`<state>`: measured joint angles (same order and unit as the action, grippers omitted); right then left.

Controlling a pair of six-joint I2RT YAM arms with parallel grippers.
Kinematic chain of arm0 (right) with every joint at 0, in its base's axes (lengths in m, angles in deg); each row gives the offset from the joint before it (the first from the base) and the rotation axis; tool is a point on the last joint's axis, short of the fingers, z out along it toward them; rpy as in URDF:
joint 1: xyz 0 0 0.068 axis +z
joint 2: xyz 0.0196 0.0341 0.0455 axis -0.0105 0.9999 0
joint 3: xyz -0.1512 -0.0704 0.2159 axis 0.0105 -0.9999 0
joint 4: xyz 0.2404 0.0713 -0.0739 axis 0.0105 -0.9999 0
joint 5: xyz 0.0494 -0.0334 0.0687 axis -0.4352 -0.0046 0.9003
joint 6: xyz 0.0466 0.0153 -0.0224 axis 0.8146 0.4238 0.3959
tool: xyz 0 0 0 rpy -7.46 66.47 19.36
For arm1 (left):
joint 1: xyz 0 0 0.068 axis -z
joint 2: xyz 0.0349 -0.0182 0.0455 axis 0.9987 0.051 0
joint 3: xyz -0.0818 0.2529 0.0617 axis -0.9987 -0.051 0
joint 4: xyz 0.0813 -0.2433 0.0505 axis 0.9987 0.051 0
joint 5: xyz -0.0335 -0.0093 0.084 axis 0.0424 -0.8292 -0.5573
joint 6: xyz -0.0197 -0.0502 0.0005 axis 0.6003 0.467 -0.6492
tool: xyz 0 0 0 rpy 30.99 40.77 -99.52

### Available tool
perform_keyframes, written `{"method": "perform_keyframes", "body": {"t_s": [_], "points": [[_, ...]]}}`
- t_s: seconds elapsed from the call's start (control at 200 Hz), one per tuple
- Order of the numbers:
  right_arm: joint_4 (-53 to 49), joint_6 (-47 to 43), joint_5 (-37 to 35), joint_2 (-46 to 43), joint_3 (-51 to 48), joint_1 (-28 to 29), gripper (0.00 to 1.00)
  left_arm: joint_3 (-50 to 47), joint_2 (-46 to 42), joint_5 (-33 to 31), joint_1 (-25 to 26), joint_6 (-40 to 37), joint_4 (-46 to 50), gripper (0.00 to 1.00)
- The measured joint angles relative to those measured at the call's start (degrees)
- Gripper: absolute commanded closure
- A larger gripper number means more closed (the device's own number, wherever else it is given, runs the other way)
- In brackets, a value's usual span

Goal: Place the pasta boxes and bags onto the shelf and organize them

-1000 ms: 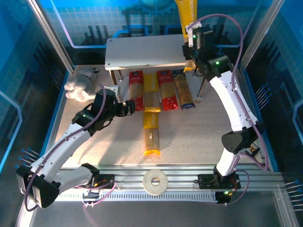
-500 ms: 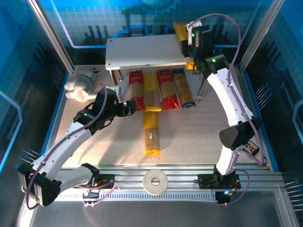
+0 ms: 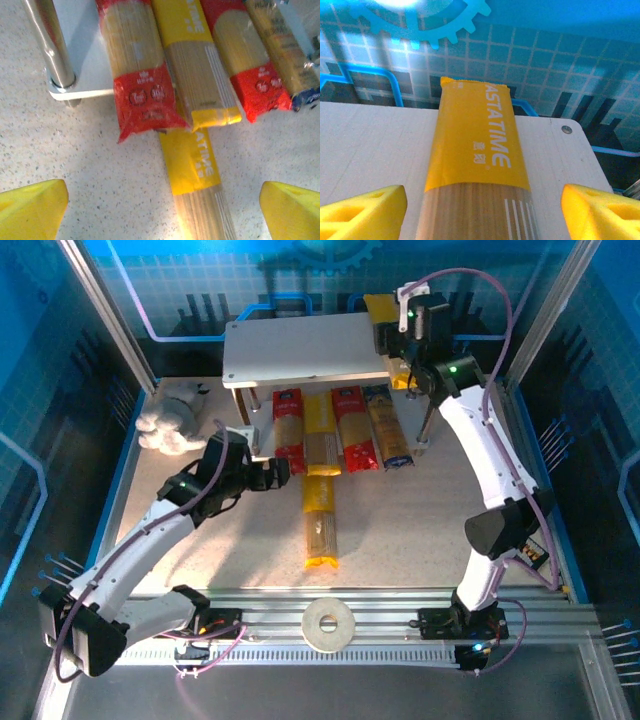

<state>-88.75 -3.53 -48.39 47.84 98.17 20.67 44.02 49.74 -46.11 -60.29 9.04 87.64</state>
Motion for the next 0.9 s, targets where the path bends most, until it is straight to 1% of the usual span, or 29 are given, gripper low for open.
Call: {"method": "perform_keyframes", "body": {"t_s": [0.09,0.205,0.3,0.385,0.46,0.54,0.655,0.795,0.9], "points": [[1.0,0.3,1.0,-4.0,-2.9,0.0,0.15,-3.2,0.0,-0.6,5.1,1.4,0.0,0.01],[1.4,0.2,1.9,-11.1,-6.0,1.0,0.13,-7.2,0.1,-1.2,11.7,4.6,-0.8,0.01],[1.6,-0.3,2.1,-17.4,-8.5,4.4,0.11,-9.7,1.4,-2.8,16.3,8.2,-2.1,0.01],[2.0,-0.5,2.4,-23.6,-13.9,8.4,0.11,-10.3,4.0,-4.7,20.2,11.4,-3.1,0.01],[2.0,-0.2,3.3,-28.3,-19.5,10.5,0.11,-10.4,7.3,-5.8,22.7,14.3,-5.0,0.01],[1.6,0.8,4.3,-32.1,-25.4,12.0,0.11,-10.4,11.8,-6.5,23.7,16.9,-7.6,0.01],[1.1,2.1,5.4,-35.1,-31.5,13.8,0.11,-10.0,18.8,-8.1,23.7,19.7,-10.8,0.01],[0.3,3.2,6.5,-37.9,-34.6,14.6,0.11,-5.1,27.8,-10.7,23.7,20.7,-10.8,0.01],[0.9,3.9,7.0,-41.6,-36.7,15.1,0.11,-1.6,32.3,-11.8,23.7,20.7,-11.5,0.01]]}}
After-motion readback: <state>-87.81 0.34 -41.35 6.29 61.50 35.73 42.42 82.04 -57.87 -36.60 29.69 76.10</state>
